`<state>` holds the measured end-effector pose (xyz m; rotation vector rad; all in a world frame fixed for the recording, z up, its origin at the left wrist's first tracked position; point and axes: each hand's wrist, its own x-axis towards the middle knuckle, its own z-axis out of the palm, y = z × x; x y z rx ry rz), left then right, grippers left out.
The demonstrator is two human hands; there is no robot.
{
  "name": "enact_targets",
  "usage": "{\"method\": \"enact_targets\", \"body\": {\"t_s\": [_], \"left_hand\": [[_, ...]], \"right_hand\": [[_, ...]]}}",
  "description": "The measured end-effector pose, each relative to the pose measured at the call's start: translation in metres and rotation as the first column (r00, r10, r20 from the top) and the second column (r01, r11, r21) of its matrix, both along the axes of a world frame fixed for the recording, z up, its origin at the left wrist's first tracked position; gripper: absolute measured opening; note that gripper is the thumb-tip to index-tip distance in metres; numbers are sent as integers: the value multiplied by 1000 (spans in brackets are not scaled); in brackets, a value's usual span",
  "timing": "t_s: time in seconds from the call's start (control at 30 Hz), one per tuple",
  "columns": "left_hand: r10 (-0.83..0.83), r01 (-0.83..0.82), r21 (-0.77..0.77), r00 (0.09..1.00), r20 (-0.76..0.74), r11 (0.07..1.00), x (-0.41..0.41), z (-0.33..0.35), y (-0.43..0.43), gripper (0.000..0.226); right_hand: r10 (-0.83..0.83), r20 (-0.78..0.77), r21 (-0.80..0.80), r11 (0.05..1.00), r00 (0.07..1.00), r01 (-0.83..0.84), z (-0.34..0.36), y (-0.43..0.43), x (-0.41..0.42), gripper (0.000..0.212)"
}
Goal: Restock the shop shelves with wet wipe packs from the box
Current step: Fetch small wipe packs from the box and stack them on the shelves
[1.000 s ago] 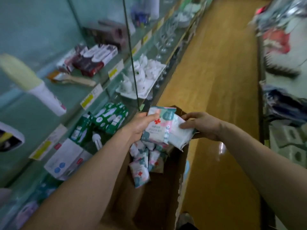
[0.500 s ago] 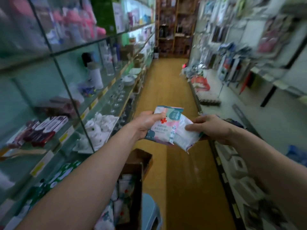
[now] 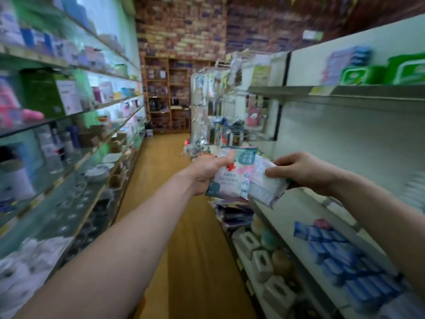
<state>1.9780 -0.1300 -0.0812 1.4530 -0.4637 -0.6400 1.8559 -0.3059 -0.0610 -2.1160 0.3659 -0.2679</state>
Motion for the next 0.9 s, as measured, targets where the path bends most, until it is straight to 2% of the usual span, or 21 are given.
{"method": "enact_targets", "body": {"t_s": [0.2, 0.43, 0.67, 0.9], "left_hand": [[-147, 148, -27, 989, 29, 989, -26, 41, -83, 37], [-280, 283, -53, 958, 64, 958, -47, 74, -155, 23], [-400, 403, -88, 915, 47, 911, -53, 95, -202, 37], [-501, 511, -103, 859, 106, 853, -39, 116, -248, 27]], "right_hand": [[-136, 95, -47, 989, 986, 141, 42, -62, -52, 8], [-289, 169, -80, 949, 942, 306, 79, -108, -98, 11], [-399, 180, -125, 897, 899, 423, 104, -126, -120, 17], [-500, 217, -145, 833, 838, 534, 126, -141, -121, 18]]}}
